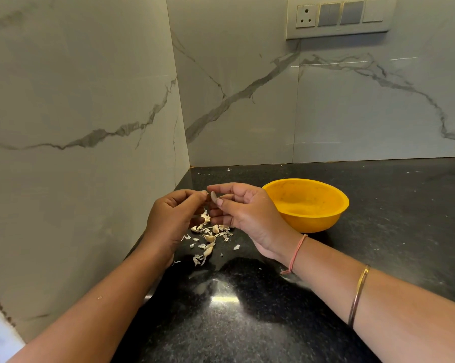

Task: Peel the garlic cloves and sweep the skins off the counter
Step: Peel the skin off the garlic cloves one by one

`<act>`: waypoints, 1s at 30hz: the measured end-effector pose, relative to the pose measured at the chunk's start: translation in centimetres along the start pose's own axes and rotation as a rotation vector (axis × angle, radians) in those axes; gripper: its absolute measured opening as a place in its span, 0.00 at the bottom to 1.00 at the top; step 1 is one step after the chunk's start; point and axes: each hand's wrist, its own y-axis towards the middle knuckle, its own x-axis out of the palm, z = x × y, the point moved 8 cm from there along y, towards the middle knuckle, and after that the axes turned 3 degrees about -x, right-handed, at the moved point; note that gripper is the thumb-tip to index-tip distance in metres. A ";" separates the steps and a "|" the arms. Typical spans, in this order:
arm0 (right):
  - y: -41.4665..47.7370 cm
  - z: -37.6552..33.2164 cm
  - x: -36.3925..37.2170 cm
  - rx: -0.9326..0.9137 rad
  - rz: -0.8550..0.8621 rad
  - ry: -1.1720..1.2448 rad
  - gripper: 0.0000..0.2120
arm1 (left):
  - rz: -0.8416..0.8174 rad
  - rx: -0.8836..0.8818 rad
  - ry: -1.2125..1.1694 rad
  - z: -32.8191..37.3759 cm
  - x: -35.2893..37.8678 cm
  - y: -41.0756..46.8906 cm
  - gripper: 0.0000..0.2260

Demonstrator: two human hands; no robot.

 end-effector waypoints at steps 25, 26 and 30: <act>0.1 -0.8 0.1 -0.215 0.044 -0.541 0.14 | -0.033 -0.031 -0.004 -0.8 0.3 0.4 0.02; 0.1 -0.9 0.1 -0.225 0.046 -0.556 0.14 | -0.029 -0.029 -0.001 -0.8 0.2 0.4 0.03; 0.1 -0.9 0.3 -0.236 0.032 -0.576 0.15 | -0.019 -0.032 0.008 -0.8 0.2 0.4 0.03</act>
